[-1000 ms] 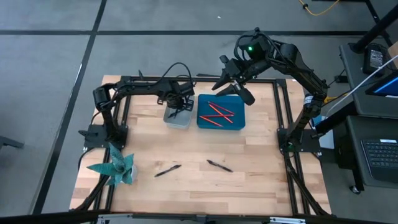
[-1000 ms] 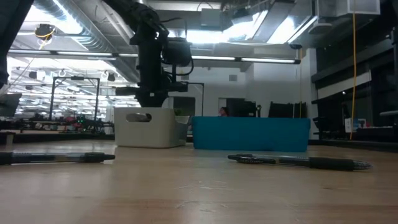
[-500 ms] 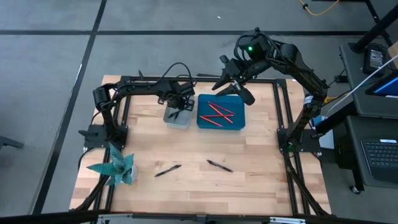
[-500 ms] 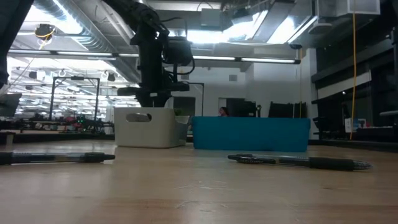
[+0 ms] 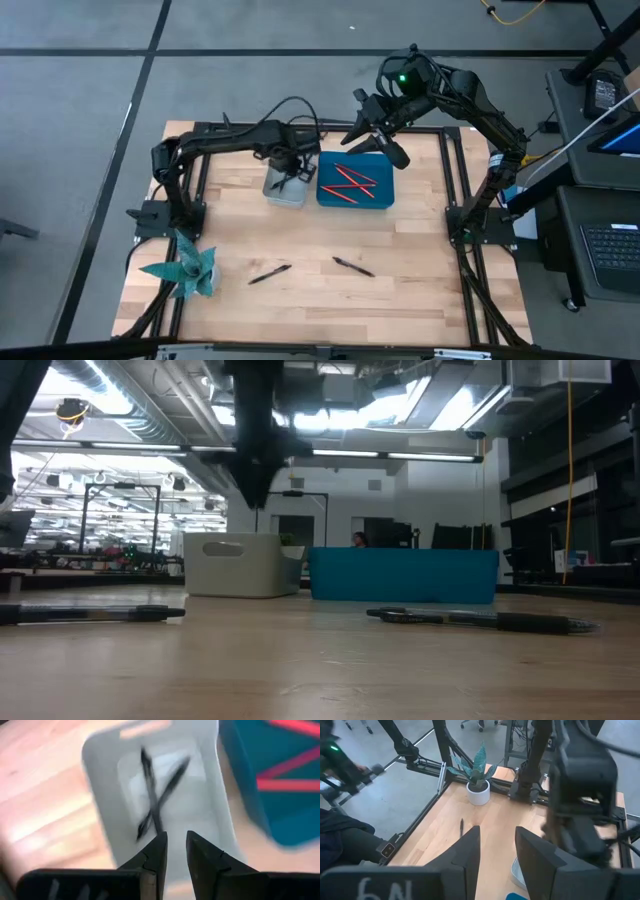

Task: Sort pens & pencils
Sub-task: Put the black pen into the gray bin

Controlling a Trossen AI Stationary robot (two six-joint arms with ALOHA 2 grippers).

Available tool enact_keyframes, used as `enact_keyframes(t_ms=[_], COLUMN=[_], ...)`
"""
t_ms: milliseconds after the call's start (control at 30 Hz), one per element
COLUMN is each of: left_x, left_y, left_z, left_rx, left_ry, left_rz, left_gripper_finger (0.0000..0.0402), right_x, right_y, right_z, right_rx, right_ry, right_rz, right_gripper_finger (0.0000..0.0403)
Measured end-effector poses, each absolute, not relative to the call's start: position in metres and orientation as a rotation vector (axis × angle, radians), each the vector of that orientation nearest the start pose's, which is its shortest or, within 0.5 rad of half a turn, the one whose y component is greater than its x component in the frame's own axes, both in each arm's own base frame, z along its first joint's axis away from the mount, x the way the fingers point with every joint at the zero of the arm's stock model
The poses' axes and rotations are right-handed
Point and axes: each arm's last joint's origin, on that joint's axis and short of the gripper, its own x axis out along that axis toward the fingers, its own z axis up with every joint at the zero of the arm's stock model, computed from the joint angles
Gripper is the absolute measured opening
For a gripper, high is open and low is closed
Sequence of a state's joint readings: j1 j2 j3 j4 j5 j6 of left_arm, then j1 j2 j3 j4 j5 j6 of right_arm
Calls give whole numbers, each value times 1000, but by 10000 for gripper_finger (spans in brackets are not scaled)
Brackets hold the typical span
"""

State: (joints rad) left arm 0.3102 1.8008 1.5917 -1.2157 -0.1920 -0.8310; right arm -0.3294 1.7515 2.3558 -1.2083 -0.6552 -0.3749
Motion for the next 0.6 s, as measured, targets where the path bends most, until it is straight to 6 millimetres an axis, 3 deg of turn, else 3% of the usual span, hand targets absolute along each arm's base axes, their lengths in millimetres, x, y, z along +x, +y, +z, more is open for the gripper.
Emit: enact_keyframes(t_ms=[133,267,433,600], left_x=[331,332,325,307], left_y=[59,-7,-92,-143], left_z=[298,304,291,263], left_rx=[-686,-610,-571,-530], left_ry=[1279,1325,1324,1344], left_rz=[931,831,673,603], left_gripper_finger=[66,66,66,66], right_x=[299,299,299,299], right_y=[-83,-83,-84,-83], right_z=[500,500,500,500], right_rx=[-74,-67,-39,-4], right_ry=[466,467,472,479], right_rz=[408,406,399,391], right_gripper_finger=[124,124,124,124])
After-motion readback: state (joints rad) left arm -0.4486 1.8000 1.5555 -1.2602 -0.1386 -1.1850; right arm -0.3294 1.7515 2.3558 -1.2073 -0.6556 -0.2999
